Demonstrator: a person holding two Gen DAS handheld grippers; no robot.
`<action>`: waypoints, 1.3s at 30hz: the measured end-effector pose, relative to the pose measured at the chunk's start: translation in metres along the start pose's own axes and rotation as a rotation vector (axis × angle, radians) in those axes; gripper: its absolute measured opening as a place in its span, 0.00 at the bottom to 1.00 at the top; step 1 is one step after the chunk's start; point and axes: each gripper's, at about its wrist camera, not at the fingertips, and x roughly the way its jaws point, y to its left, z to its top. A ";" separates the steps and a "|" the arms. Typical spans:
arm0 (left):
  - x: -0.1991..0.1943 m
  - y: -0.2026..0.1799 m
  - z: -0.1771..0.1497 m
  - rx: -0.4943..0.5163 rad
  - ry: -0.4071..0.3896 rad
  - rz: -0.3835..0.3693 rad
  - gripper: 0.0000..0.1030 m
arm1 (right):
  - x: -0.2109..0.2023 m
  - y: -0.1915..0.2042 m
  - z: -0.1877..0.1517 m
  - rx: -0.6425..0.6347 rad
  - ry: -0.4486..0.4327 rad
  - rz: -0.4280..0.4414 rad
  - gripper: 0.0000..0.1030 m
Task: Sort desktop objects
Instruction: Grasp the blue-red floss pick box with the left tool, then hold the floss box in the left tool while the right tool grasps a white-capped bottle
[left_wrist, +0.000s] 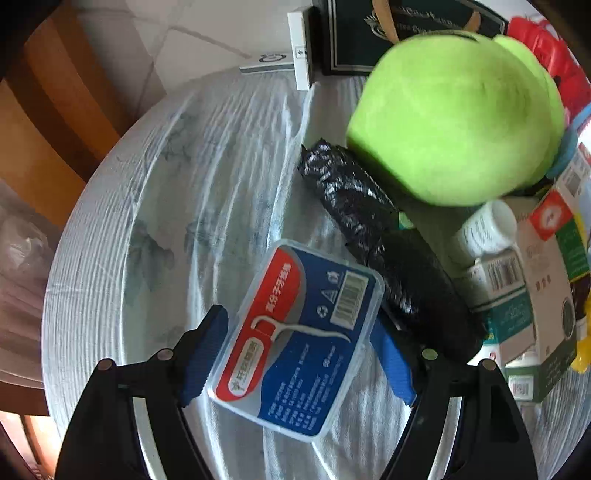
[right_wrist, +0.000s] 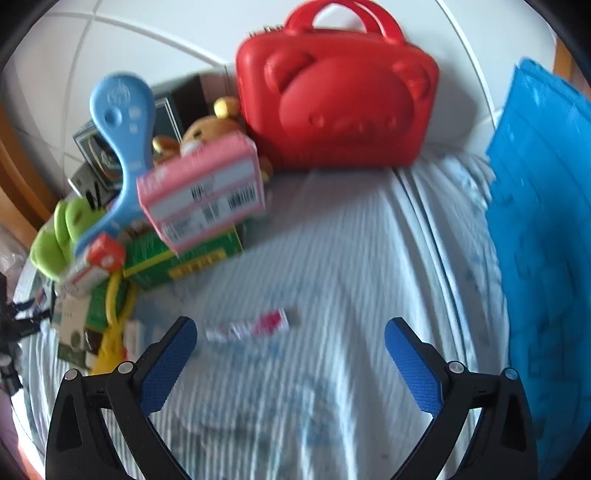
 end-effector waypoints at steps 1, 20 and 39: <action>0.001 0.003 0.000 -0.030 0.005 -0.015 0.74 | 0.000 0.003 0.010 -0.007 -0.013 0.003 1.00; -0.010 0.000 -0.026 -0.182 -0.017 -0.004 0.58 | 0.173 0.083 0.148 -0.165 0.227 0.063 0.82; -0.060 -0.027 -0.084 -0.230 -0.050 -0.010 0.58 | 0.073 0.089 -0.006 -0.258 0.378 0.137 0.86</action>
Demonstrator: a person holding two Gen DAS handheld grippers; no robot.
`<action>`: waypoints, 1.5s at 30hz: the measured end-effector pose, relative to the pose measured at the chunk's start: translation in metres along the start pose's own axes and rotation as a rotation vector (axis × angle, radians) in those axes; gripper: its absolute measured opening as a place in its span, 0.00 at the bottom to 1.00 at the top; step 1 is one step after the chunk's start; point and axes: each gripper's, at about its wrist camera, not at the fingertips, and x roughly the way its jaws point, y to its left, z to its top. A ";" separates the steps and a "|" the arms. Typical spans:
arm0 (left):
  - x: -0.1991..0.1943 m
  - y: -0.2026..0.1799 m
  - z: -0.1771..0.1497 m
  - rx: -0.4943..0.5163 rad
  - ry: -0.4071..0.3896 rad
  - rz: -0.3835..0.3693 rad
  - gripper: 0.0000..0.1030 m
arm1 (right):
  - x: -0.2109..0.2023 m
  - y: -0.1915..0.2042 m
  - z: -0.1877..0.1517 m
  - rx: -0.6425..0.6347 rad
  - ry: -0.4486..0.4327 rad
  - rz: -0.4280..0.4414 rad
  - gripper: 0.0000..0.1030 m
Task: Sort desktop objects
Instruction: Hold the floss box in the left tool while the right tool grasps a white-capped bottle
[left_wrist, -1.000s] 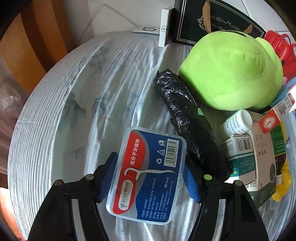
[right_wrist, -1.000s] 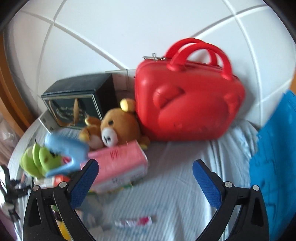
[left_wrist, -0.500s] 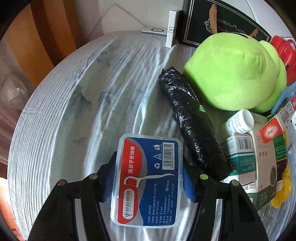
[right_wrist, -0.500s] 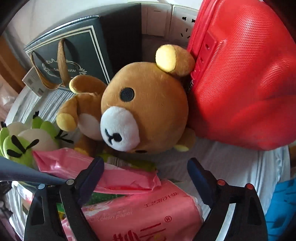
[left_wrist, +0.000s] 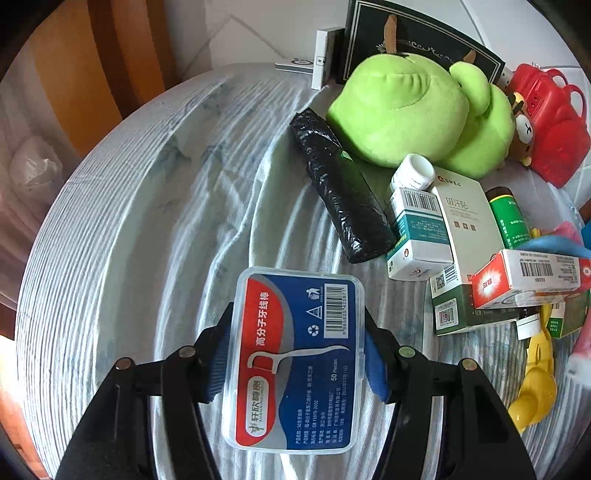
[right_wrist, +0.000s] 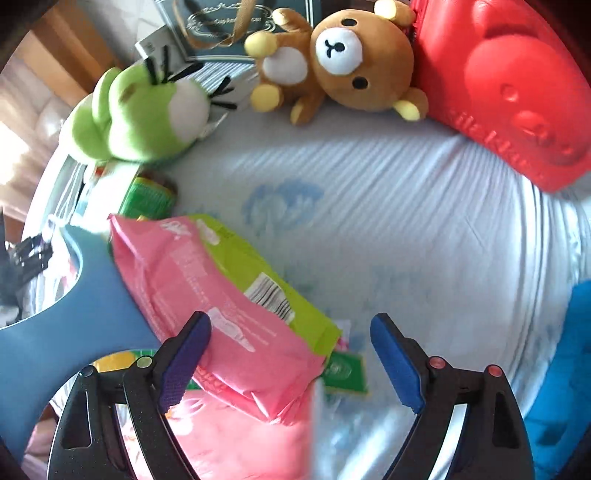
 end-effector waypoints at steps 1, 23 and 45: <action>-0.005 0.003 0.000 -0.018 -0.013 0.008 0.58 | -0.007 -0.002 0.003 0.000 -0.016 -0.017 0.86; -0.041 0.029 0.000 -0.179 -0.154 0.079 0.58 | 0.009 0.207 0.103 -0.304 -0.142 0.170 0.53; -0.068 0.012 -0.021 -0.169 -0.173 0.016 0.58 | 0.114 0.204 0.044 -0.348 0.037 0.245 0.26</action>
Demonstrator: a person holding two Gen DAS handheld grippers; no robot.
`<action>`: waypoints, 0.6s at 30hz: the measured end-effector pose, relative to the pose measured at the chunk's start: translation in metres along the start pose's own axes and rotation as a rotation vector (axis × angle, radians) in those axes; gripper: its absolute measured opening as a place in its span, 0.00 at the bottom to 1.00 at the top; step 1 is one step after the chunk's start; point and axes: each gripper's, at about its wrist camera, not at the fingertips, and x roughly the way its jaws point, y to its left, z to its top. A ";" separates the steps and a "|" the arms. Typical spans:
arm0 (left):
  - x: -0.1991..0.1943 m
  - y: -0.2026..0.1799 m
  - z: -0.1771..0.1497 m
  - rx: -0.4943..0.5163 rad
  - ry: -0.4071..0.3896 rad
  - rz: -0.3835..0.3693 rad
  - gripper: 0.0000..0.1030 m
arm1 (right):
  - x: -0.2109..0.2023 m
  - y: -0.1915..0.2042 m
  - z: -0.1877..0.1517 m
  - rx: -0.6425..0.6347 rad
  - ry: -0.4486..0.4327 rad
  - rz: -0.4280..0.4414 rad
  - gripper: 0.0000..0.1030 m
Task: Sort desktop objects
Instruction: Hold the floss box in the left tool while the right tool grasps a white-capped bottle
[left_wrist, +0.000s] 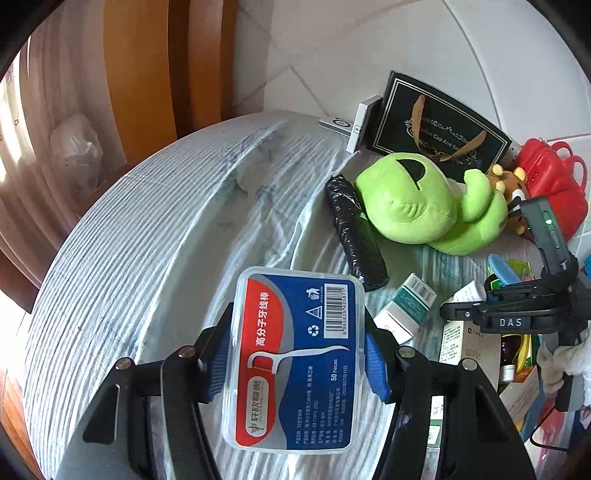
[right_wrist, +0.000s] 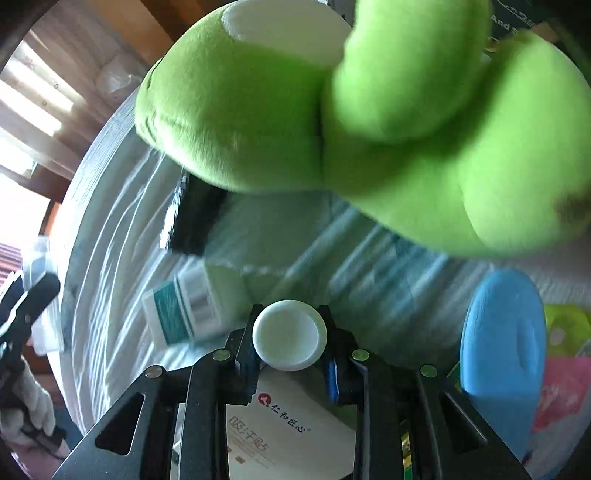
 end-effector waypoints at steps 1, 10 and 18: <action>-0.005 -0.006 -0.001 0.012 -0.003 -0.003 0.58 | -0.009 0.000 -0.008 -0.003 -0.029 -0.005 0.26; -0.077 -0.071 -0.004 0.121 -0.102 -0.097 0.58 | -0.138 0.015 -0.069 0.006 -0.322 -0.005 0.26; -0.158 -0.146 -0.020 0.246 -0.204 -0.204 0.58 | -0.245 0.007 -0.157 0.086 -0.473 -0.092 0.26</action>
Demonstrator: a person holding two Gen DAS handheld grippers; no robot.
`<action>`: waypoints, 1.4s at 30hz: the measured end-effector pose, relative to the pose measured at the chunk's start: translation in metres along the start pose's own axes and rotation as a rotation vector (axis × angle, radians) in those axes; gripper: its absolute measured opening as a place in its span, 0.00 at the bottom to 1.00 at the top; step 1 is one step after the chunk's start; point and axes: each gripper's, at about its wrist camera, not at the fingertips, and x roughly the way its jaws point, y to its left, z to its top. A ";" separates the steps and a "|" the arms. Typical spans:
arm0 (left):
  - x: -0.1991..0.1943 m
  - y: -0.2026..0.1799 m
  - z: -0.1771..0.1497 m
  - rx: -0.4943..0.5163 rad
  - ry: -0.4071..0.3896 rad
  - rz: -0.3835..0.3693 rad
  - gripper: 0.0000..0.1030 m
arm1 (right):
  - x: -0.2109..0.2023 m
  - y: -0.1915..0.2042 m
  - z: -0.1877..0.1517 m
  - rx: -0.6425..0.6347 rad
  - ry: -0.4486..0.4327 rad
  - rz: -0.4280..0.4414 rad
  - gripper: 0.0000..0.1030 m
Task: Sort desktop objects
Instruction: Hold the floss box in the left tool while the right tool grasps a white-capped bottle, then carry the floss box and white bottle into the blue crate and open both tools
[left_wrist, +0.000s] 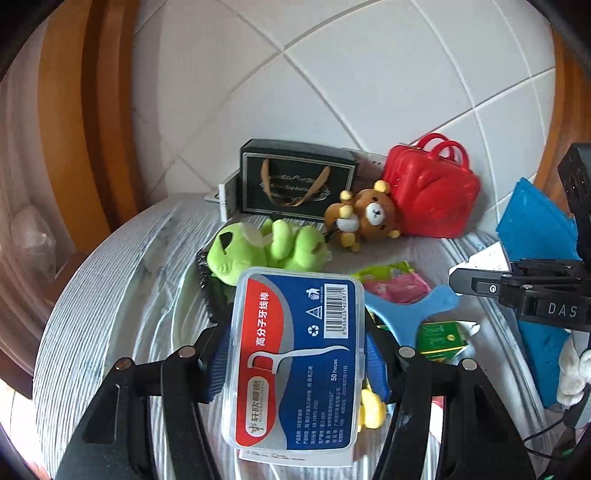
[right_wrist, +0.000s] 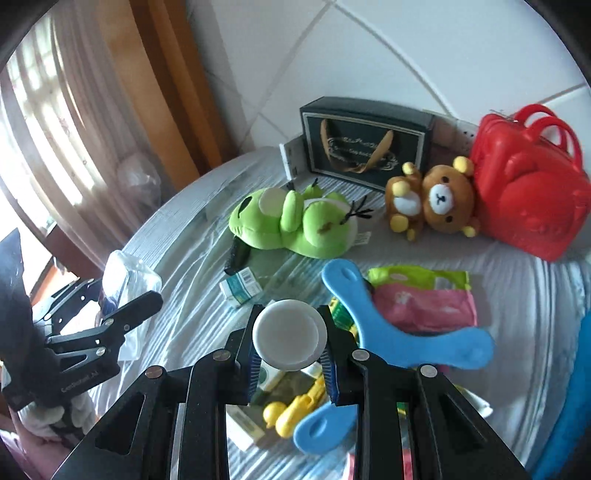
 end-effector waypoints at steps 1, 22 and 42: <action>-0.006 -0.011 0.001 0.015 -0.009 -0.011 0.58 | -0.019 -0.005 -0.009 0.013 -0.026 -0.019 0.26; -0.108 -0.336 0.008 0.335 -0.178 -0.283 0.58 | -0.357 -0.147 -0.149 0.231 -0.388 -0.370 0.26; -0.100 -0.633 -0.018 0.561 -0.019 -0.449 0.58 | -0.450 -0.363 -0.277 0.393 -0.208 -0.699 0.26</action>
